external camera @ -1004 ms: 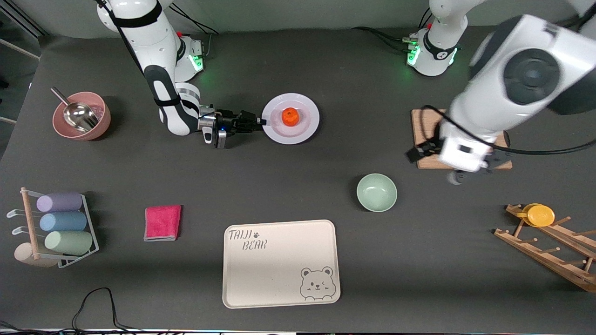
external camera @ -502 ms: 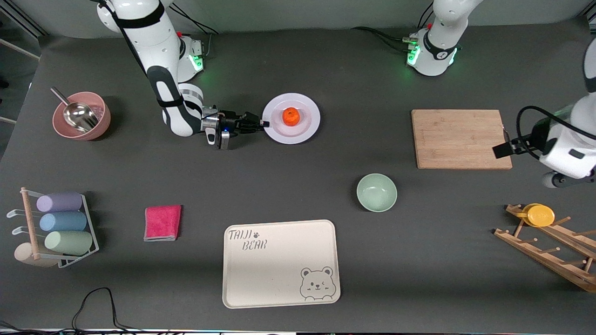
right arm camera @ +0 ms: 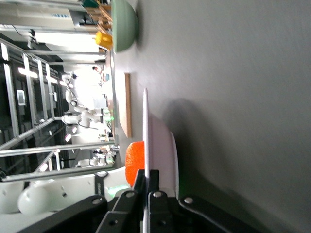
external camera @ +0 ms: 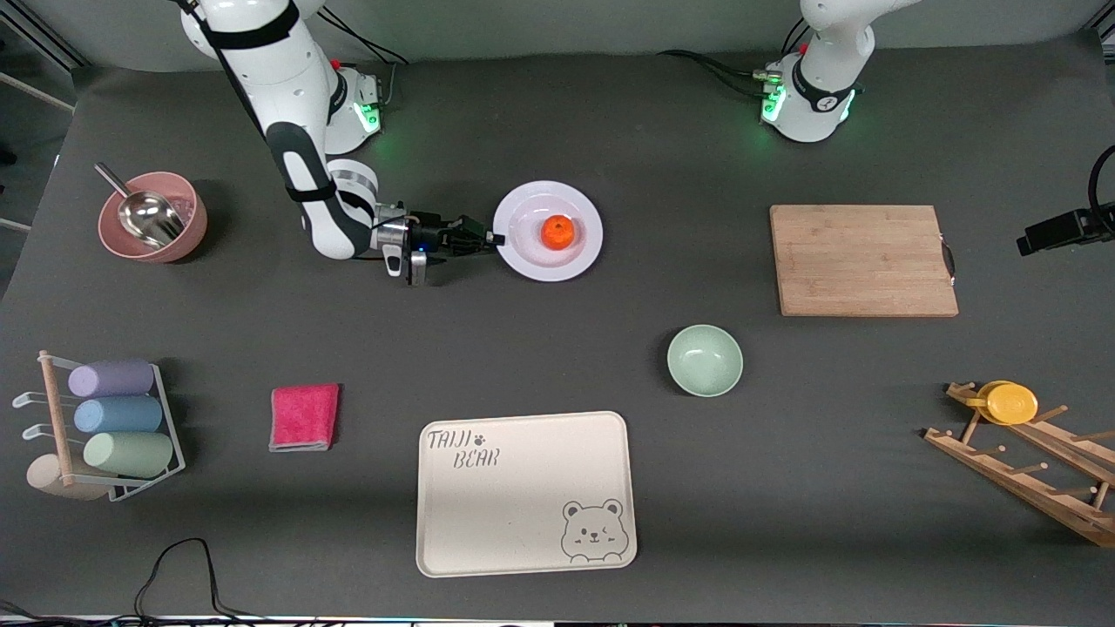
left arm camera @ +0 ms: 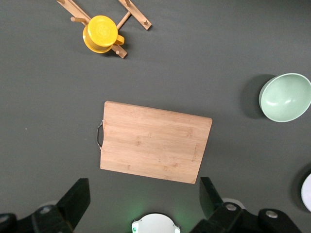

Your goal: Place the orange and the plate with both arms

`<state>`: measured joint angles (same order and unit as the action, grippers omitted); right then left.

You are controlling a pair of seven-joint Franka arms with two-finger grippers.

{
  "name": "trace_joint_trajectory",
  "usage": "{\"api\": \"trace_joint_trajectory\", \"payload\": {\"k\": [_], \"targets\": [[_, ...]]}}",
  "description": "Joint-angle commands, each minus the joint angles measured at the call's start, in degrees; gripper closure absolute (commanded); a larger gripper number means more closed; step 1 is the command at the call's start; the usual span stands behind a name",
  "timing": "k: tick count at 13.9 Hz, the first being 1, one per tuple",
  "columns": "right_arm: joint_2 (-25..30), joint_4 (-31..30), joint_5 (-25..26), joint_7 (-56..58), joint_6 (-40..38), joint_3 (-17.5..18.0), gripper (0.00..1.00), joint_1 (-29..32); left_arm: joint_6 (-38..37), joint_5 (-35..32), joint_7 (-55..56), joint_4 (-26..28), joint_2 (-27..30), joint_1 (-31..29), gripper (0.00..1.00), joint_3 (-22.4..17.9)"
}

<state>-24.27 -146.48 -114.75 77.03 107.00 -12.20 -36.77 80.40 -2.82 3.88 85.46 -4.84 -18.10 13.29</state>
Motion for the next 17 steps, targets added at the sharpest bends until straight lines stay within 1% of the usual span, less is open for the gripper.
{"api": "trace_joint_trajectory", "payload": {"k": [1,3,4,6,8,9,11,12,14,17], "targets": [[8.0,-0.6,5.7,-7.3,0.1,0.0,1.00,4.0,4.1,0.6,-0.7,8.2,4.7,7.7,0.00,-6.5],[11.4,-0.2,9.5,-9.7,0.1,0.0,1.00,6.5,10.4,1.0,-0.7,15.8,9.0,10.9,0.00,-9.4],[12.7,0.0,10.4,-9.8,0.1,0.0,1.00,7.4,12.9,2.1,-0.7,18.6,11.2,12.1,0.00,-11.3],[13.7,1.6,10.5,-9.8,0.1,0.0,1.00,8.2,14.0,2.3,-0.7,19.9,12.9,13.2,0.00,-11.8],[11.4,5.9,10.5,-10.7,0.1,-0.1,1.00,8.3,13.5,2.4,-0.7,20.2,13.5,13.8,0.00,-11.8],[9.5,8.9,10.5,-12.2,0.1,-0.2,1.00,8.5,14.0,2.4,-0.6,21.1,13.5,14.9,0.00,-11.8],[3.6,16.5,10.5,-14.4,0.1,-0.2,1.00,9.9,15.7,2.4,-0.6,22.9,14.1,15.6,0.00,-11.8],[0.8,20.5,10.5,-15.8,0.1,-0.3,1.00,10.2,17.1,2.4,-0.6,24.7,14.9,15.6,0.00,-11.8],[-5.2,29.6,10.5,-20.1,-1.1,-0.6,1.00,11.2,20.2,2.4,-0.6,27.8,16.3,15.6,0.00,-11.8],[-16.6,46.9,10.7,-28.2,-4.8,-1.6,1.00,14.4,19.6,2.4,-0.7,28.1,16.8,15.5,0.00,-11.8]]}}
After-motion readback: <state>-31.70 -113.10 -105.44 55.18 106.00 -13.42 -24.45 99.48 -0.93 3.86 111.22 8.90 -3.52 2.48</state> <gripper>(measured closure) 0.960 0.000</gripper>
